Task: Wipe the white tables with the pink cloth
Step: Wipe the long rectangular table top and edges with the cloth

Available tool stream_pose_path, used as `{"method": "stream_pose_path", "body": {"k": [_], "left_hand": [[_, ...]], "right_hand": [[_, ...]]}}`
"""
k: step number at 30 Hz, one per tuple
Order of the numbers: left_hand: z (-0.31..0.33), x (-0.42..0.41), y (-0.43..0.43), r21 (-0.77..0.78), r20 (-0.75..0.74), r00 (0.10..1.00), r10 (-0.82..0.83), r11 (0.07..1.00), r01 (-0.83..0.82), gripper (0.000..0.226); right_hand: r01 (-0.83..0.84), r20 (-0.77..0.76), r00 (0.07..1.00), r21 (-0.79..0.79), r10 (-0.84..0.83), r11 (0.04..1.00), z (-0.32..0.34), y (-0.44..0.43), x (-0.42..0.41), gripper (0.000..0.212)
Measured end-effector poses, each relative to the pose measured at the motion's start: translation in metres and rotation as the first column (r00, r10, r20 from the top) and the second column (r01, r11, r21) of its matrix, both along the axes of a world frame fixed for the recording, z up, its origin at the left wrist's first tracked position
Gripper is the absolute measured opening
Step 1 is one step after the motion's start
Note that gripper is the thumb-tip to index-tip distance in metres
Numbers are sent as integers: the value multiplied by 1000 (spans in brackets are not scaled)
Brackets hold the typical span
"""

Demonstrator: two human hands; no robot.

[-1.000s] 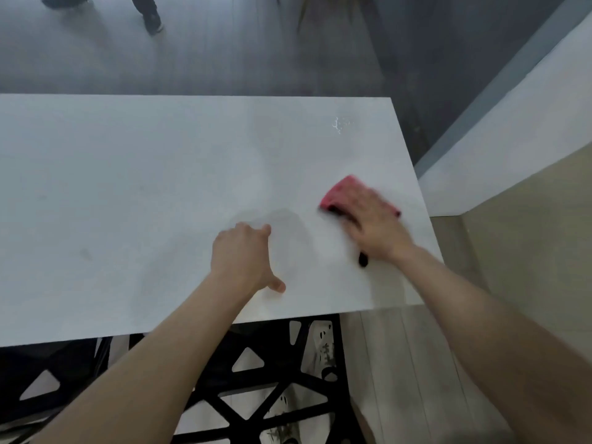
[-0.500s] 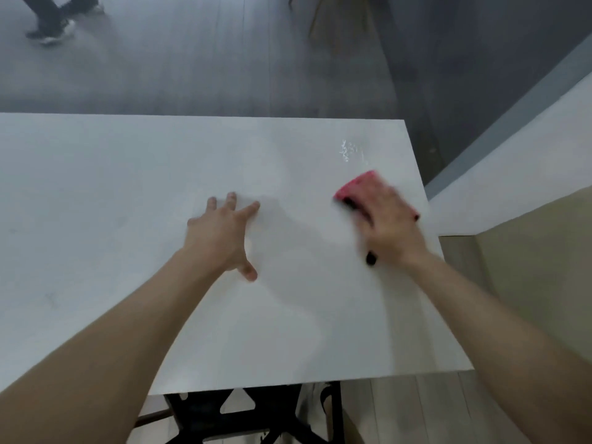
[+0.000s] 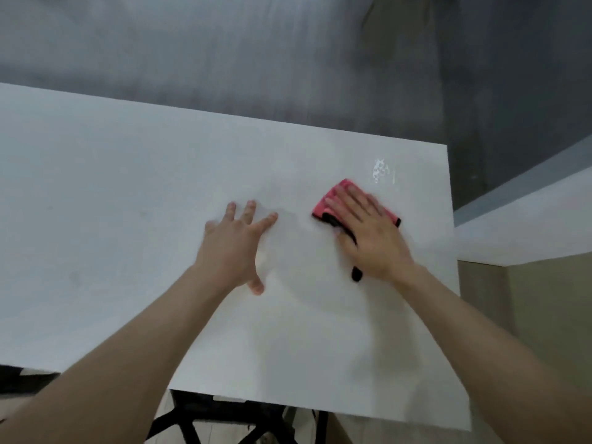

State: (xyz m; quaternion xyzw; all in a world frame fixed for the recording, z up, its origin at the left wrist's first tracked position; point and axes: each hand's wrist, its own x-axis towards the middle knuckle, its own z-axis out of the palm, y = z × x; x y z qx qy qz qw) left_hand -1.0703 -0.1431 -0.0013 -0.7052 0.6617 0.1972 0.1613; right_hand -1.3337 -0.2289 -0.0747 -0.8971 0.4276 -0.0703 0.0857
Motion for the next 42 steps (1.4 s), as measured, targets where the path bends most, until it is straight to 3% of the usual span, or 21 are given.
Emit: {"method": "stream_pose_path", "body": {"k": [2,4,5,7,9,11,13,15,17,19,21,23,25,27,29,31,33,35,37,39,42], "left_hand": [[-1,0,0,-16,10,1000,-2,1000,2,157],[-2,0,1,-23,15,1000,-2,1000,2,158],[-3,0,2,-25,9,1000,7,1000,-7,159],[-5,2,4,-29,-7,1000,30,999,-31,163],[-7,3,5,-34,-13,999,40,999,-41,164],[-7,3,5,-26,-12,999,41,999,-41,164],[-7,1,4,-13,-18,998,59,998,-59,163],[-6,0,3,-3,-28,996,80,997,-80,163],[-7,-1,3,-5,-21,996,87,996,-87,163],[-7,-1,2,3,-7,997,81,997,-81,163],[-7,-2,2,7,1,996,91,996,-91,163],[-6,-3,2,15,5,996,94,995,-94,163],[-5,-4,2,24,5,996,91,996,-91,161],[-3,-5,3,30,-5,996,94,995,-94,160],[-1,-6,5,25,-14,994,108,994,-108,157],[1,-10,8,10,-26,991,131,991,-130,151],[3,-14,13,-21,-34,984,175,984,-176,142],[5,-20,23,-66,-9,976,218,974,-218,129],[5,-29,39,-131,24,963,269,956,-264,109],[5,-41,56,-180,20,952,306,938,-298,91],[3,-63,81,-165,-21,951,309,937,-309,88]], "right_hand": [[320,-9,947,5,-320,947,6,-34,-4,57],[406,10,914,-3,-406,914,3,-23,20,57],[332,36,943,-14,-332,943,-1,-4,33,57],[-33,54,998,-11,33,999,-9,41,48,58],[-423,-4,906,18,423,906,-12,61,41,61],[-613,-8,790,37,614,789,-11,21,30,61],[-507,-20,861,5,507,862,-5,-43,35,59],[-200,7,980,-5,200,980,3,-103,45,57],[25,28,999,17,-26,1000,4,-129,59,56],[87,61,994,23,-88,996,-2,-113,71,56],[-23,83,996,-20,24,1000,-6,-66,69,56],[-302,64,951,-28,303,953,-11,-11,51,56],[-575,24,818,31,575,817,-13,24,24,58],[-723,9,689,84,725,686,-10,4,7,58],[-632,-24,773,60,634,773,-2,-46,12,58],[-346,-29,937,33,347,938,5,-93,27,57],[-129,-27,991,56,131,990,5,-110,45,58],[-40,6,999,49,40,998,-1,-91,58,57],[-69,50,996,-5,69,998,-5,-46,59,56],[-262,62,963,-26,263,965,-12,9,42,57],[-567,34,823,-5,567,824,-22,50,-8,65]]}}
